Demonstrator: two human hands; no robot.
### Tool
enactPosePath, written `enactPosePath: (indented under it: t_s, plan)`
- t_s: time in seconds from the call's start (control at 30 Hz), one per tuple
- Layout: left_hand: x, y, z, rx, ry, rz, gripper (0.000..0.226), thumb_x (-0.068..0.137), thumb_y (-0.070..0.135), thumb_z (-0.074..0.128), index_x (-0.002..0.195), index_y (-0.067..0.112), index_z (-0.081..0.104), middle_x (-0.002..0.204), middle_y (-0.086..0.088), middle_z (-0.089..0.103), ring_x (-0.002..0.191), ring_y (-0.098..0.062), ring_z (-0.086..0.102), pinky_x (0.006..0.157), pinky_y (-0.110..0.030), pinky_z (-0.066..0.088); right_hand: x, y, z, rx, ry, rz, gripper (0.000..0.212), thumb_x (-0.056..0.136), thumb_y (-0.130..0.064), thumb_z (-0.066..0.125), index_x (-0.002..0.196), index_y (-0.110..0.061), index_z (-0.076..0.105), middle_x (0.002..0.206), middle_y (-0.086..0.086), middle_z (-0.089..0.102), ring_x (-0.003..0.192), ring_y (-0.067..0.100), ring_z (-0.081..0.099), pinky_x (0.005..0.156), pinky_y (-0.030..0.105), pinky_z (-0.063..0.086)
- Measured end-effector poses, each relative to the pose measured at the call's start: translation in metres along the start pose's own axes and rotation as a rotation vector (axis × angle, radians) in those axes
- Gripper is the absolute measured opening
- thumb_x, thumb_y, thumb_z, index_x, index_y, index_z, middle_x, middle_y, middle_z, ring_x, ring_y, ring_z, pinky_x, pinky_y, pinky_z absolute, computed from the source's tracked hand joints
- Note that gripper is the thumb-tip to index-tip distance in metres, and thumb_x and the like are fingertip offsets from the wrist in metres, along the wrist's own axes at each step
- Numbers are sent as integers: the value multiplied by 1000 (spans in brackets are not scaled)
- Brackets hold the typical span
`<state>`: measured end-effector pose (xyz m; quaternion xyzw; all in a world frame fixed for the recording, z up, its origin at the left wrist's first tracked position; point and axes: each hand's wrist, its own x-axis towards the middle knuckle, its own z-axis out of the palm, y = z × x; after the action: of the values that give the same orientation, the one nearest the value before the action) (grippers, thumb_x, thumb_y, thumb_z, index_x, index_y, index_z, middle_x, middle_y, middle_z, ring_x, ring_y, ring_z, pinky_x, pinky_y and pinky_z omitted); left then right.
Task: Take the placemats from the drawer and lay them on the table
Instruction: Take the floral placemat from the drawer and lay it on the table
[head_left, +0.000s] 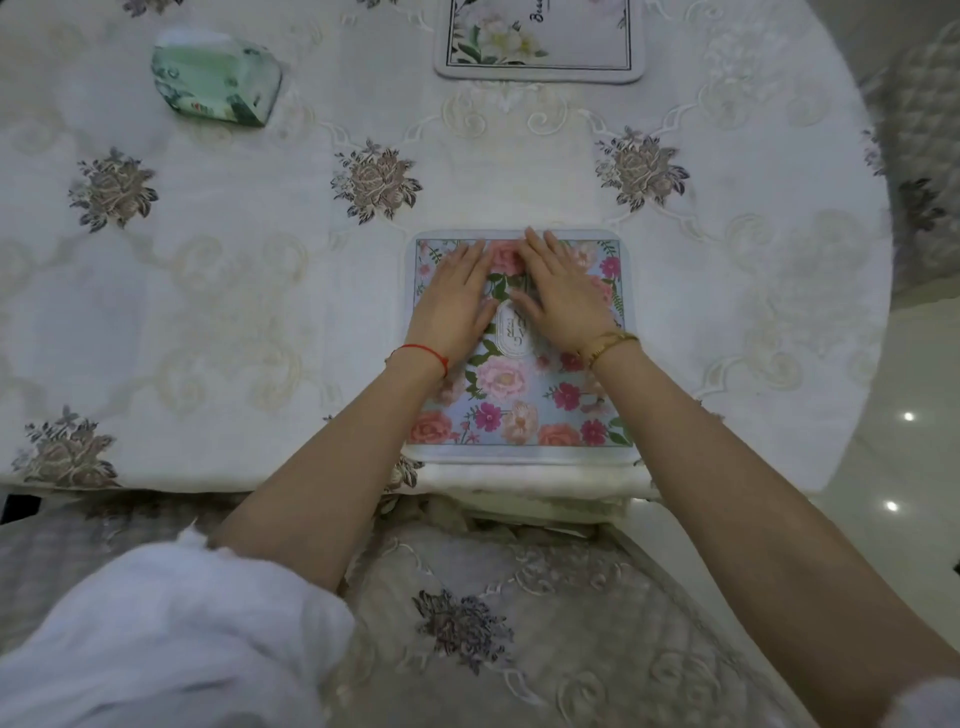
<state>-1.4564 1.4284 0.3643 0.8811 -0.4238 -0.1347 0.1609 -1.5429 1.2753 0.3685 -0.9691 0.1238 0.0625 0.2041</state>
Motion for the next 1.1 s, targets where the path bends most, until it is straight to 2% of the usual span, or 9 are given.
enactPosePath:
  t_s: [0.1,0.27,0.4,0.6,0.67,0.73,0.8,0.9,1.1]
  plan:
    - [22,-6,4,19,-35,17,59,101,29,40,151,8,19,160,-10,18,148,-26,11,122,-38,8,26,1,3,-5,-54,-42,64,100,-36,40,152,-10,13,161,6,6,148,21,1,121,34,1]
    - [20,-27,8,74,6,22,65,99,44,37,151,10,20,159,-8,20,147,-24,15,121,-41,12,24,19,8,-9,-37,-72,70,97,-49,38,152,-13,15,161,3,11,148,18,7,121,35,5]
    - [10,-41,3,83,53,-65,72,98,52,37,152,8,17,159,-9,18,147,-24,15,122,-36,10,7,45,-3,15,13,20,74,95,-53,40,152,-15,14,161,3,11,148,18,6,120,33,3]
    - [-10,-52,-9,79,75,-161,72,98,48,40,151,5,18,158,-13,20,146,-28,17,121,-36,10,-27,76,-18,5,71,168,75,95,-52,40,151,-8,17,159,9,16,147,25,11,121,37,6]
    - [-20,-45,-9,89,75,-183,69,99,43,41,151,4,18,158,-14,21,146,-29,17,121,-35,8,-35,66,-18,-1,91,177,72,96,-48,43,150,-7,19,159,11,16,147,27,10,121,37,5]
    - [-33,-32,-5,87,80,-125,64,100,38,43,150,3,22,157,-15,24,146,-29,19,121,-34,7,-43,44,-12,-31,92,104,70,97,-45,42,151,-10,17,160,7,9,148,25,5,121,36,3]
    - [-46,-14,2,66,58,-39,62,100,35,43,149,3,23,157,-15,24,146,-28,18,122,-35,8,-51,15,1,-35,39,6,69,98,-43,42,152,-12,14,160,4,4,148,22,1,121,38,2]
    - [-60,6,17,43,-13,7,63,100,38,41,151,7,20,159,-10,20,148,-23,12,122,-38,12,-56,-16,27,-28,-42,-68,68,98,-40,43,152,-10,14,160,7,8,148,22,2,121,41,6]
    - [-88,-10,20,75,4,-59,64,100,44,38,152,12,18,160,-6,17,148,-20,14,122,-34,11,-87,10,33,-14,-9,5,64,99,-44,35,152,-16,13,160,1,11,148,17,6,121,39,9]
